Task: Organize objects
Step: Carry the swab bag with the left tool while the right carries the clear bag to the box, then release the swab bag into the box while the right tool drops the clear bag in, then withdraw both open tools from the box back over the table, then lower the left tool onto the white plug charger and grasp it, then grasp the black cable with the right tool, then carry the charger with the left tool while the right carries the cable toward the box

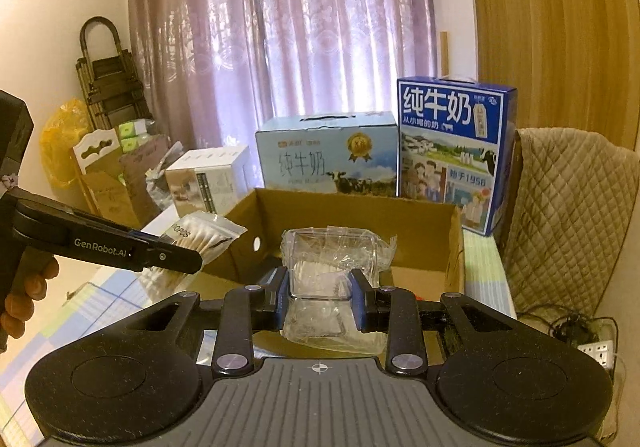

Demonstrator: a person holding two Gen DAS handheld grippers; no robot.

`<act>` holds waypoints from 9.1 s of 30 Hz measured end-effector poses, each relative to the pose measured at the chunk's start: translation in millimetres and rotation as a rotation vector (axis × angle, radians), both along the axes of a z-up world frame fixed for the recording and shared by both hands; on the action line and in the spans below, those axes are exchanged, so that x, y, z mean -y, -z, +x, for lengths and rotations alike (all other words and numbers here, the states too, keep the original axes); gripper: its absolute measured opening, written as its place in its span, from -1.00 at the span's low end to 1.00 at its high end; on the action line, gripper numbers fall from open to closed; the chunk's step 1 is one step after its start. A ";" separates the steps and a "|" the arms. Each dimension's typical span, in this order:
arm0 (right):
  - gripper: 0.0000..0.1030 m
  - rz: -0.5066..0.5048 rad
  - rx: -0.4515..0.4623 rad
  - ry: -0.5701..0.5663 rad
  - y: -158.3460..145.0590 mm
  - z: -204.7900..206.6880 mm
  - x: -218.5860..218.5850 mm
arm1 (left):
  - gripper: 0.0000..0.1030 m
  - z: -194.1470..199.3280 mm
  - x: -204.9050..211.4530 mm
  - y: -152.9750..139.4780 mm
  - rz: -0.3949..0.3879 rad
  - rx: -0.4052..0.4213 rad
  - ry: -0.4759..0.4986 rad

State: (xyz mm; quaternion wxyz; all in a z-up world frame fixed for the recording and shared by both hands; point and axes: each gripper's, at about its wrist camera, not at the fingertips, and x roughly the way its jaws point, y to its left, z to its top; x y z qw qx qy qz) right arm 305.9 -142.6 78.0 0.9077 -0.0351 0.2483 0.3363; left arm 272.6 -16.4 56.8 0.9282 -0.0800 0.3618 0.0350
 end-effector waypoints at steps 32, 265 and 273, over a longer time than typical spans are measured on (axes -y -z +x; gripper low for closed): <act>-0.46 -0.121 -0.099 0.091 59.5 144.7 -33.4 | -0.61 135.3 -10.7 45.7 0.045 -0.130 -0.019; -0.09 -0.317 -0.268 -0.367 179.0 -51.9 -57.6 | 0.18 -112.3 -45.5 146.2 0.017 -0.399 -0.292; -0.23 -0.343 -0.194 -0.349 187.6 -49.5 -78.9 | 0.18 -120.9 -47.1 142.7 0.020 -0.393 -0.309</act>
